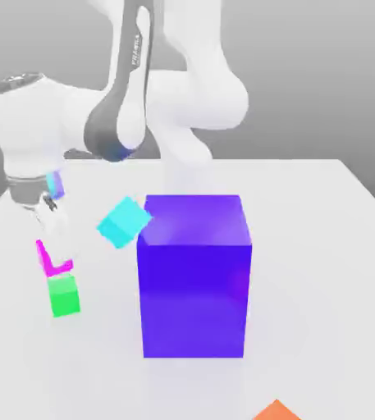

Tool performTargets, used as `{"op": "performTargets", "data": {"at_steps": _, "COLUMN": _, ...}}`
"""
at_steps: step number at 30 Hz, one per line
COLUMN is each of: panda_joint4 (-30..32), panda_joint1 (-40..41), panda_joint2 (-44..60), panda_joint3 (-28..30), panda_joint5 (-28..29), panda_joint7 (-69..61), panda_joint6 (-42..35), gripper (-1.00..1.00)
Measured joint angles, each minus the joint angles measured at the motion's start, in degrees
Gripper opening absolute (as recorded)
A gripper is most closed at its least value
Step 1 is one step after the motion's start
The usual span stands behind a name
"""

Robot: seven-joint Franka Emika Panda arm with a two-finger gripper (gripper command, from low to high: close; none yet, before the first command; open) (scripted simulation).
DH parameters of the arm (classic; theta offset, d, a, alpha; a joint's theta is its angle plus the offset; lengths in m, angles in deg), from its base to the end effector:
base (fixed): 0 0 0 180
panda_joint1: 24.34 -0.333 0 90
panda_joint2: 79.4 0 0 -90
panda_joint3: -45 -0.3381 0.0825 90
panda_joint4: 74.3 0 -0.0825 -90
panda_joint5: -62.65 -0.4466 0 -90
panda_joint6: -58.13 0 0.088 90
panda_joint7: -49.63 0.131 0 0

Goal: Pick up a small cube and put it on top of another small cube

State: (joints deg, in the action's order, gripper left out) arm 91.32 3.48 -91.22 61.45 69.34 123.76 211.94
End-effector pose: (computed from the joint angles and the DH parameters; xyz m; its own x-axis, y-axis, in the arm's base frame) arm 0.2737 -0.2482 0.1828 -0.3753 -0.9269 -0.0081 -0.9269 0.3753 0.0025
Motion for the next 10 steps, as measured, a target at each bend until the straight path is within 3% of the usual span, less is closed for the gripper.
{"op": "performTargets", "data": {"at_steps": 3, "panda_joint4": 0.4, "panda_joint1": -0.5, "panda_joint2": 4.1, "panda_joint3": 0.4, "panda_joint5": -1.3, "panda_joint7": -0.4, "panda_joint6": 4.8, "gripper": -1.0}}
{"op": "performTargets", "data": {"at_steps": 7, "panda_joint4": 0.2, "panda_joint1": -1.5, "panda_joint2": 12.2, "panda_joint3": -0.7, "panda_joint5": -8.0, "panda_joint7": -5.0, "panda_joint6": 12.4, "gripper": -1.0}}
{"op": "performTargets", "data": {"at_steps": 8, "panda_joint4": 0.1, "panda_joint1": -1.2, "panda_joint2": 13.9, "panda_joint3": -1.4, "panda_joint5": -9.8, "panda_joint7": -6.2, "panda_joint6": 13.9, "gripper": 1.0}}
{"op": "performTargets", "data": {"at_steps": 10, "panda_joint4": 0.1, "panda_joint1": -1.2, "panda_joint2": 13.9, "panda_joint3": -1.4, "panda_joint5": -9.8, "panda_joint7": -6.2, "panda_joint6": 13.9, "gripper": 1.0}}
